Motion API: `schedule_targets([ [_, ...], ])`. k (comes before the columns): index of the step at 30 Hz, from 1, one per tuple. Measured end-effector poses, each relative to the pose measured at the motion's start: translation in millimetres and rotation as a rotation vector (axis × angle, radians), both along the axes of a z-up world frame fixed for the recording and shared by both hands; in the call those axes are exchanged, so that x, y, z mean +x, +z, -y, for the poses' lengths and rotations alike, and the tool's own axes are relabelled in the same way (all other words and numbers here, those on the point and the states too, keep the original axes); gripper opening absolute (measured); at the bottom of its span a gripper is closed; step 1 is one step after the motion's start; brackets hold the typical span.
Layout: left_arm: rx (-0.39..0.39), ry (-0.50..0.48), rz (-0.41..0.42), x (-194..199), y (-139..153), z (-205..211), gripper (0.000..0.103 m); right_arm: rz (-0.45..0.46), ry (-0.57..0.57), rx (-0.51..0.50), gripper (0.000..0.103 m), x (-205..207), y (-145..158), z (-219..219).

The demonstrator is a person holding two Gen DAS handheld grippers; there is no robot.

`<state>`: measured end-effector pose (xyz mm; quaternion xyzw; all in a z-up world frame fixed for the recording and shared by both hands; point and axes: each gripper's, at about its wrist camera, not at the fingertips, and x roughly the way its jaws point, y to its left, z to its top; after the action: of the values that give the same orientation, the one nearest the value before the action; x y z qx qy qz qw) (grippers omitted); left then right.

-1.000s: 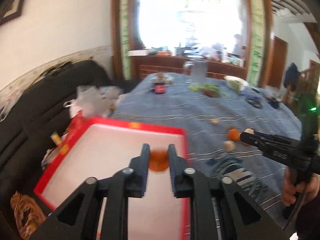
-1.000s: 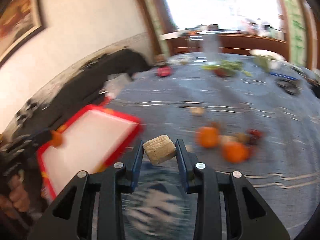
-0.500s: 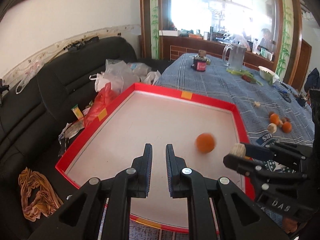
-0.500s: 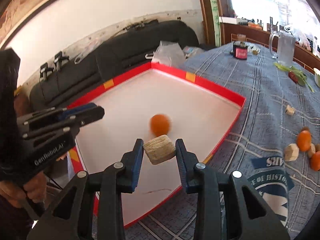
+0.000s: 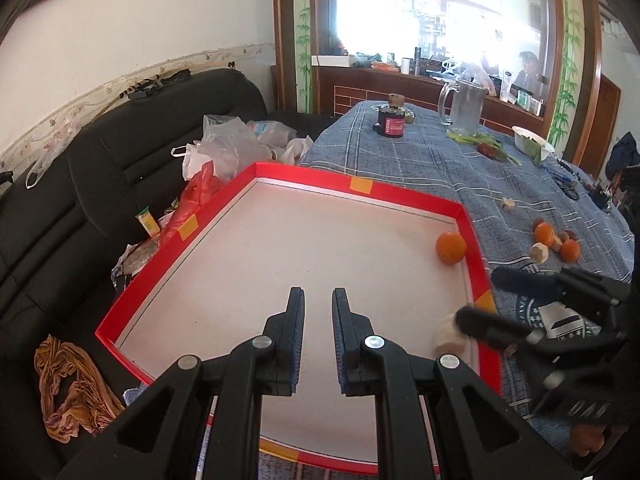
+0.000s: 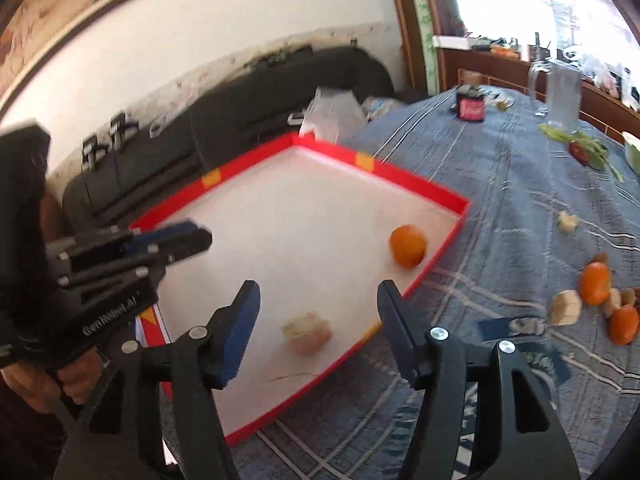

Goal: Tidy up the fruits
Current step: 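Withdraw both tools from the red tray back toward the fruits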

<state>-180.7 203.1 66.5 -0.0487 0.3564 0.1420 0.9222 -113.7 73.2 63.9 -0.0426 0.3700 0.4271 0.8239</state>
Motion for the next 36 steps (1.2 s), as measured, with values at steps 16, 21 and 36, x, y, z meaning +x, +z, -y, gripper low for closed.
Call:
schedule_targets([
  [16, 0.099, -0.013, 0.02, 12, 13, 39, 0.082, -0.024, -0.228, 0.072, 0.063, 46, 13, 95],
  [21, 0.107, -0.049, 0.002, 20, 13, 53, 0.084, -0.006, -0.277, 0.036, 0.064, 54, 11, 125],
  [36, 0.162, -0.253, -0.01, 57, 15, 127, 0.087, -0.071, -0.369, -0.025, 0.067, 76, -8, 166],
])
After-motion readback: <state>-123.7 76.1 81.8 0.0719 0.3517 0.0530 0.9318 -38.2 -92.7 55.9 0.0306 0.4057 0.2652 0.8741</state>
